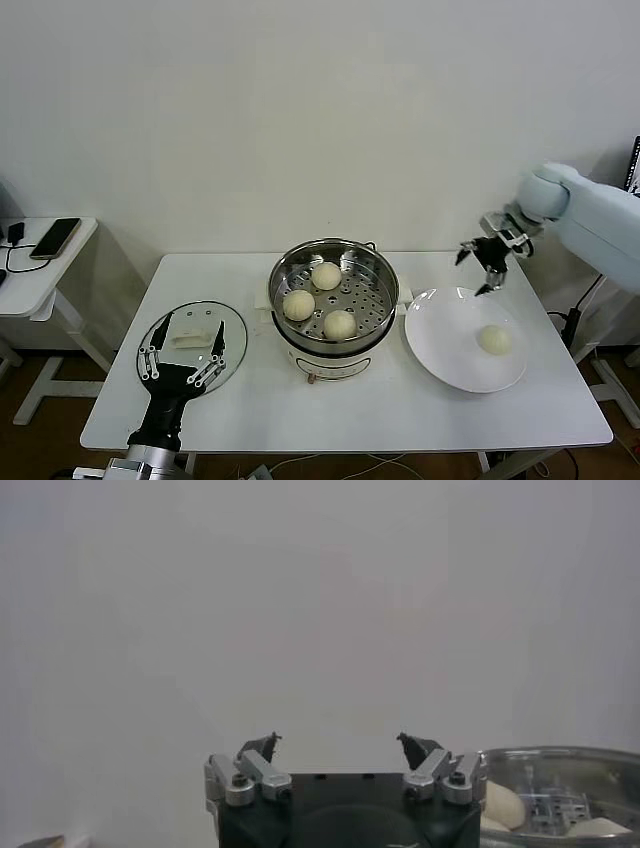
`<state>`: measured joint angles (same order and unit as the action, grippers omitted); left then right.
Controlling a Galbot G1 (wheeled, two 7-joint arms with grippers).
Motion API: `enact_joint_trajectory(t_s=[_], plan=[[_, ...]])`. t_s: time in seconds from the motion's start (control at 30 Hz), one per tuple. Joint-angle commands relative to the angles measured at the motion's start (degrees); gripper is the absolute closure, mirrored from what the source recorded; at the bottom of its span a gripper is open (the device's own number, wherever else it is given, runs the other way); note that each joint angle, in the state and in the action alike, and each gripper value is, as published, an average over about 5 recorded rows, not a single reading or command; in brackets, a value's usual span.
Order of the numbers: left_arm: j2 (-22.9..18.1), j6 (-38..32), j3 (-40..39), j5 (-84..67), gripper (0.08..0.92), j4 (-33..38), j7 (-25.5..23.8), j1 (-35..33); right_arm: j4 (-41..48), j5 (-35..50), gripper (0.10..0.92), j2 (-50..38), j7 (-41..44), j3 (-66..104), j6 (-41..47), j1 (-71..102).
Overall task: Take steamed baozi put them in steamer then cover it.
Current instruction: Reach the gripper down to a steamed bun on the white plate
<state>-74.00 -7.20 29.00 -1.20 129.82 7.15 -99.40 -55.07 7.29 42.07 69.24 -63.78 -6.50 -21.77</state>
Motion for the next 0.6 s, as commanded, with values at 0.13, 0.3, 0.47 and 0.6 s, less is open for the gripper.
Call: enact_joint_trajectory(t_s=[0.13,0.3,0.47,0.6], plan=[[0.1,0.0,0.2,0.3,0.177,0.1,0.0,-0.1,7.5,-0.2,0.203,-1.5,-0.5,4.1,4.1,11.6],[0.0,-0.1,0.3,0.3,0.177,0.0,0.0,-0.3,8.7,-1.3,0.203,-0.4,-0.7,4.9,3.9,12.9],[-0.1,-0.1,0.3,0.3,0.177,-0.1,0.0,-0.4,9.5,-2.8,0.203,0.1,-0.2,5.0,3.8,13.3],[-0.1,-0.2,0.3,0.3,0.177,-0.5,0.0,-0.3,10.1,-4.4,0.203,0.4,0.0,5.7,3.6,13.9]])
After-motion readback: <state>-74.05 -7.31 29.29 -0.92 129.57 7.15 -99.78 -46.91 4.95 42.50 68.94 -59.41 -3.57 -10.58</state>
